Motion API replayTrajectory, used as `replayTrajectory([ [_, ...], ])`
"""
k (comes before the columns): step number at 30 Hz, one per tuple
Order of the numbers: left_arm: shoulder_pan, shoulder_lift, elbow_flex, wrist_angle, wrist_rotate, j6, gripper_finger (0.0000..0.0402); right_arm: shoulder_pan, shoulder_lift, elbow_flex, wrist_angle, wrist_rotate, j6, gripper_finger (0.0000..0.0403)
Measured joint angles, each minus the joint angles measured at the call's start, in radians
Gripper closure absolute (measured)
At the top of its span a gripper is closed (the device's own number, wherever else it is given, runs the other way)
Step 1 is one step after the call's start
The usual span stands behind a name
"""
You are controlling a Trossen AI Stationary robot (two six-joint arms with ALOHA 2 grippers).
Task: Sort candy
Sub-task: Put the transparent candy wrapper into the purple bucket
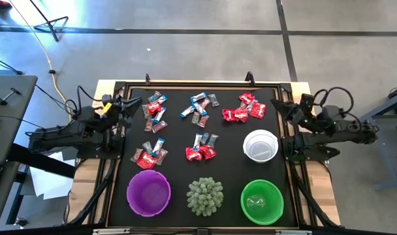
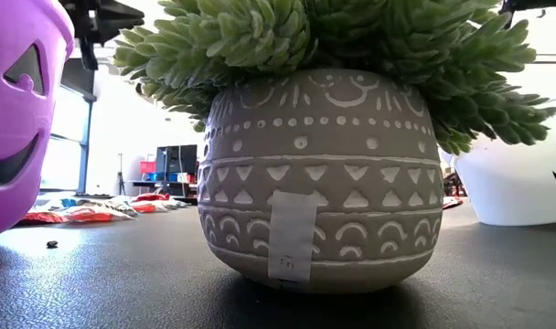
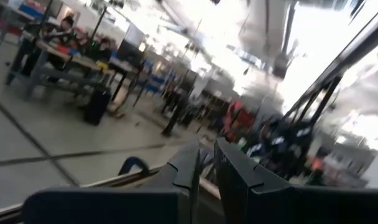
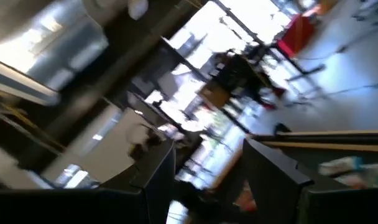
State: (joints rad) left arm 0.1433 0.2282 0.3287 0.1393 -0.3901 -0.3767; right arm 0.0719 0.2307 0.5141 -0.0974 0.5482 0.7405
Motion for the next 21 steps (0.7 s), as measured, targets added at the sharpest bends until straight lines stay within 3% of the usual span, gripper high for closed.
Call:
replayTrajectory([
  [6,0.000,0.170,0.205,-0.253,-0.052,0.035,0.0367,0.000,0.115,0.187,-0.225,0.052,0.001,0.0220],
  [13,0.008,0.371,0.444,-0.666,-0.196,0.110,0.0367,0.000,0.227,0.339,-0.438,0.107,0.027,0.0220],
  [21,0.097,0.522,0.529,-0.956,-0.197,0.039,0.0367,0.000,0.312,0.428,-0.744,0.140,0.205,0.0220],
])
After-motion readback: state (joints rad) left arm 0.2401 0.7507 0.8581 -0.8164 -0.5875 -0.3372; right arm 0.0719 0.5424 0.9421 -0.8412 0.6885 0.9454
